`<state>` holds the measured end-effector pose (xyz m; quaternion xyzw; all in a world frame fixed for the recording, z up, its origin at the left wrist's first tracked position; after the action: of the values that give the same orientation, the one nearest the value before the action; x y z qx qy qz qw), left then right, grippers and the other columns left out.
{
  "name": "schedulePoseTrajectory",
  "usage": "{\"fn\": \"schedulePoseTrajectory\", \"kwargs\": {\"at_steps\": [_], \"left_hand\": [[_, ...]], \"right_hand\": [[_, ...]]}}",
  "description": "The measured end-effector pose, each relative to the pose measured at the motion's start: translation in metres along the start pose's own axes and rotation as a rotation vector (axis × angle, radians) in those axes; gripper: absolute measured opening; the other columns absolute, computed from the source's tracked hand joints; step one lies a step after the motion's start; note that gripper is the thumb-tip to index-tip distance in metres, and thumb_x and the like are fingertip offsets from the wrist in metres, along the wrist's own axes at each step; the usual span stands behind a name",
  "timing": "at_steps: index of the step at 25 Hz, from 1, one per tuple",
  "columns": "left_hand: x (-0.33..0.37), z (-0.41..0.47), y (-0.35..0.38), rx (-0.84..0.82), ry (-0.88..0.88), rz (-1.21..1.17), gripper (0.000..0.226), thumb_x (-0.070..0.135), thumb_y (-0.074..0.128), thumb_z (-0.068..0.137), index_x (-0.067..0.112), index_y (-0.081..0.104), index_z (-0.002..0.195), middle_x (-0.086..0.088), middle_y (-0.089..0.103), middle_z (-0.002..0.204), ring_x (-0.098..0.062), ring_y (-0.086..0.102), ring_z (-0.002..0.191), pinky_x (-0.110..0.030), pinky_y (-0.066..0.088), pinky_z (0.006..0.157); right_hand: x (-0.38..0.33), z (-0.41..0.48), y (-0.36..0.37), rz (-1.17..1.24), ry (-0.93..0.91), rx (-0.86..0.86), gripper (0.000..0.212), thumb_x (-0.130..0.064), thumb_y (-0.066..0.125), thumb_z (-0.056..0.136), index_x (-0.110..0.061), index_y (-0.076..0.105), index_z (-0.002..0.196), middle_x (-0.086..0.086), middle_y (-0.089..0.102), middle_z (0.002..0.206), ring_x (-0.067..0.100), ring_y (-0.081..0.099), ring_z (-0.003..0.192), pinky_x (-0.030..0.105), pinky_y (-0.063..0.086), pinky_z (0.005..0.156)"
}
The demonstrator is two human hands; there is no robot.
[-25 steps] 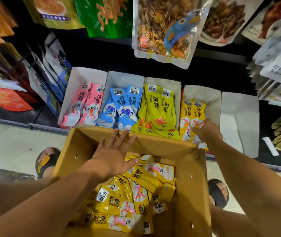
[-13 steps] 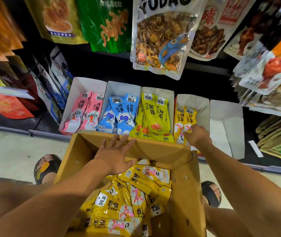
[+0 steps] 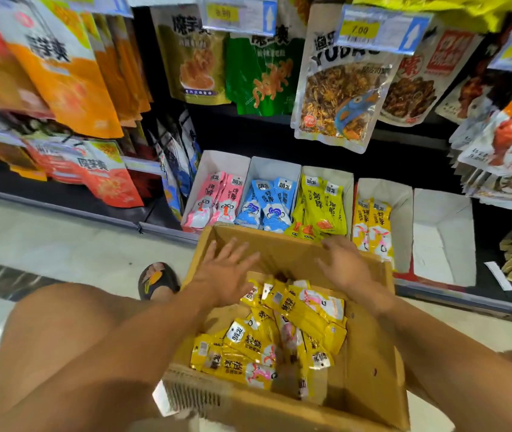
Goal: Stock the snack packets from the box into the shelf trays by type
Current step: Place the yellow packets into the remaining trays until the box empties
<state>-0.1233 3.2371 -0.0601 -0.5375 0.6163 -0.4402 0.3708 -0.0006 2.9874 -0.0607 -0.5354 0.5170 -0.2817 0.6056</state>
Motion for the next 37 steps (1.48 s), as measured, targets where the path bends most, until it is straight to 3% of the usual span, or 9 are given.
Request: {"fn": "schedulePoseTrajectory", "kwargs": {"at_steps": [6,10,16,22,26,28,31,33,37], "left_hand": [[-0.026,-0.077,0.063,-0.014,-0.181,-0.081,0.069,0.062,0.023,0.102,0.039,-0.001,0.162,0.002,-0.015,0.171,-0.025,-0.023,0.155,-0.055,-0.012,0.123],[-0.022,-0.104,0.095,0.078,-0.166,-0.018,0.069,0.063,0.024,0.099,0.033,0.028,0.161,-0.002,0.013,0.171,-0.027,-0.004,0.157,-0.060,-0.003,0.122],[-0.021,-0.108,0.098,0.157,-0.148,-0.002,0.064,0.061,0.037,0.096,0.033,0.044,0.153,-0.001,0.030,0.166,-0.025,0.015,0.157,-0.063,0.008,0.123],[-0.024,-0.105,0.099,0.210,-0.153,-0.068,0.065,0.061,0.042,0.092,0.033,0.048,0.150,-0.001,0.037,0.163,-0.024,0.022,0.156,-0.064,0.010,0.123],[-0.020,-0.106,0.096,0.286,-0.122,-0.088,0.061,0.059,0.049,0.090,0.032,0.056,0.144,-0.001,0.044,0.159,-0.025,0.029,0.153,-0.064,0.013,0.121],[-0.021,-0.107,0.094,0.290,-0.121,-0.085,0.060,0.059,0.049,0.090,0.033,0.056,0.143,-0.001,0.044,0.159,-0.025,0.029,0.153,-0.065,0.014,0.120],[-0.022,-0.108,0.092,0.311,-0.129,-0.103,0.056,0.059,0.051,0.090,0.035,0.059,0.140,0.000,0.047,0.157,-0.025,0.032,0.152,-0.065,0.016,0.120],[-0.021,-0.109,0.090,0.349,-0.113,-0.146,0.051,0.057,0.054,0.090,0.036,0.062,0.136,0.001,0.051,0.153,-0.025,0.035,0.150,-0.064,0.017,0.120],[-0.023,-0.109,0.092,0.344,-0.132,-0.175,0.048,0.055,0.054,0.090,0.039,0.061,0.135,0.005,0.051,0.152,-0.023,0.034,0.150,-0.063,0.016,0.121]], "right_hand": [[-0.031,-0.058,0.074,-0.004,0.032,-0.231,0.060,-0.043,0.067,0.089,-0.021,0.048,0.141,0.006,0.047,0.139,0.030,0.044,0.128,0.041,0.045,0.100],[-0.030,-0.095,0.134,0.031,0.036,-0.401,0.062,-0.038,0.068,0.089,-0.021,0.046,0.143,0.005,0.046,0.139,0.029,0.044,0.132,0.038,0.044,0.097],[-0.034,-0.121,0.214,0.054,0.076,-0.709,0.059,-0.037,0.069,0.086,-0.022,0.050,0.139,0.006,0.061,0.131,0.025,0.056,0.124,0.037,0.049,0.097],[-0.054,-0.114,0.264,0.164,0.163,-0.798,0.067,-0.018,0.063,0.092,-0.014,0.034,0.152,0.014,0.044,0.151,0.032,0.049,0.133,0.035,0.046,0.103],[-0.050,-0.111,0.284,0.201,0.226,-0.792,0.064,-0.014,0.059,0.094,-0.014,0.033,0.153,0.014,0.052,0.143,0.030,0.059,0.118,0.028,0.047,0.087],[-0.047,-0.110,0.289,0.166,0.200,-0.771,0.052,-0.015,0.061,0.092,-0.015,0.049,0.143,0.012,0.062,0.129,0.028,0.063,0.111,0.027,0.047,0.082],[-0.043,-0.112,0.282,0.032,0.173,-0.705,0.008,-0.028,0.064,0.091,-0.026,0.070,0.095,0.003,0.069,0.092,0.023,0.067,0.088,0.028,0.049,0.066],[-0.036,-0.111,0.274,-0.030,0.175,-0.644,0.024,-0.035,0.064,0.093,-0.026,0.062,0.071,-0.003,0.064,0.076,0.019,0.063,0.075,0.025,0.041,0.059],[-0.024,-0.103,0.259,0.171,0.255,-0.532,0.038,-0.038,0.067,0.091,-0.019,0.054,0.060,-0.005,0.055,0.061,0.018,0.056,0.062,0.029,0.041,0.057]]}}
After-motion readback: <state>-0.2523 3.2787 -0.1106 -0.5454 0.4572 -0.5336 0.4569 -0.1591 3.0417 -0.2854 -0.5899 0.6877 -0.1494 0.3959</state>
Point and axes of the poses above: each hand's wrist, its own z-axis towards the middle knuckle, its own y-axis out of the palm, x = y × z, the point moved 8 cm from there along z, towards the middle knuckle
